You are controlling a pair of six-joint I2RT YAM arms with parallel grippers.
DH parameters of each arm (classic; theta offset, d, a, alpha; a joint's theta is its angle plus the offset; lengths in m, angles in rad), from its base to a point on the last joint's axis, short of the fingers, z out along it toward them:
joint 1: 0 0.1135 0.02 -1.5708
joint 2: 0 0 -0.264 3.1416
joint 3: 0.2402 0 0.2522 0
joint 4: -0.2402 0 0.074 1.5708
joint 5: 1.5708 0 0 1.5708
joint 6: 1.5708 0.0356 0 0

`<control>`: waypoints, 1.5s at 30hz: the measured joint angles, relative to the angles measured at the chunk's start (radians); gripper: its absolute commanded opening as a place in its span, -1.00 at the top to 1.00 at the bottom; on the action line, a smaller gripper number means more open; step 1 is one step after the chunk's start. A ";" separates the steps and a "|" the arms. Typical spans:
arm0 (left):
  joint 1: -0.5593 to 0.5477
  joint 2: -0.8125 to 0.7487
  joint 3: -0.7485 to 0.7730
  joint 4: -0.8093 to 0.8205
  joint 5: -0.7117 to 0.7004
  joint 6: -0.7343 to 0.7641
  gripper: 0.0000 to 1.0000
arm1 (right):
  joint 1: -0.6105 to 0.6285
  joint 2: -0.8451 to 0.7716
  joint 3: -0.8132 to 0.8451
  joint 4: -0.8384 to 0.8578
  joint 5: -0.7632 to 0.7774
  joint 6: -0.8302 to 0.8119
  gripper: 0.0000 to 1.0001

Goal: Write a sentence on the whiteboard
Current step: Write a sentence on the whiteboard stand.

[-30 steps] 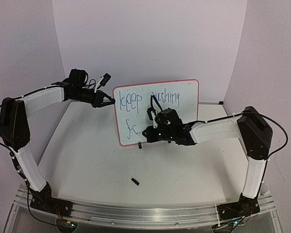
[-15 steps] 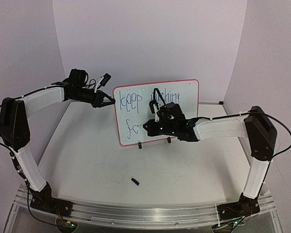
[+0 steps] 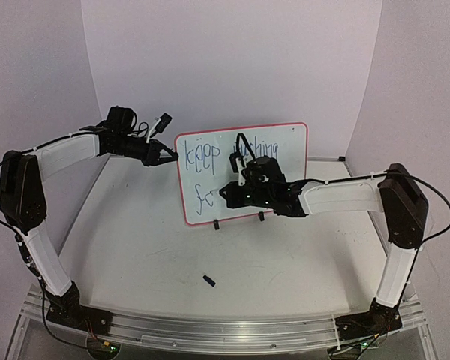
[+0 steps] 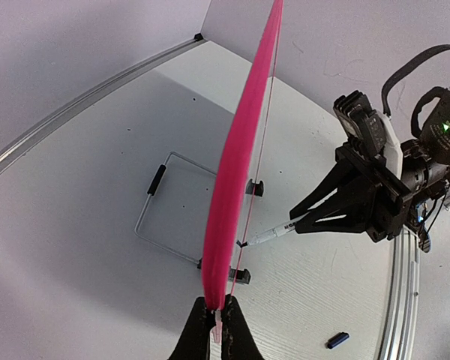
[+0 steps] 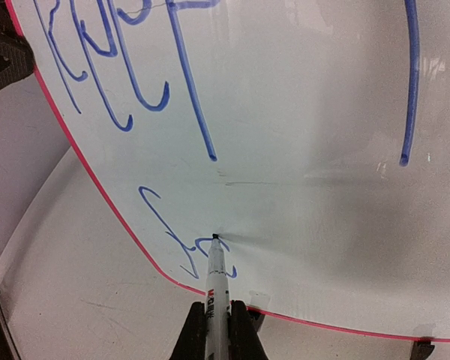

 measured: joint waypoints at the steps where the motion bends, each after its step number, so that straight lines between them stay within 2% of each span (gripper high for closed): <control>1: 0.000 0.000 0.000 0.000 0.000 0.000 1.00 | 0.000 0.000 0.000 0.000 -0.002 0.000 1.00; 45: -0.010 -0.002 0.001 -0.001 -0.006 0.000 1.00 | 0.001 -0.008 -0.041 0.024 0.027 0.015 1.00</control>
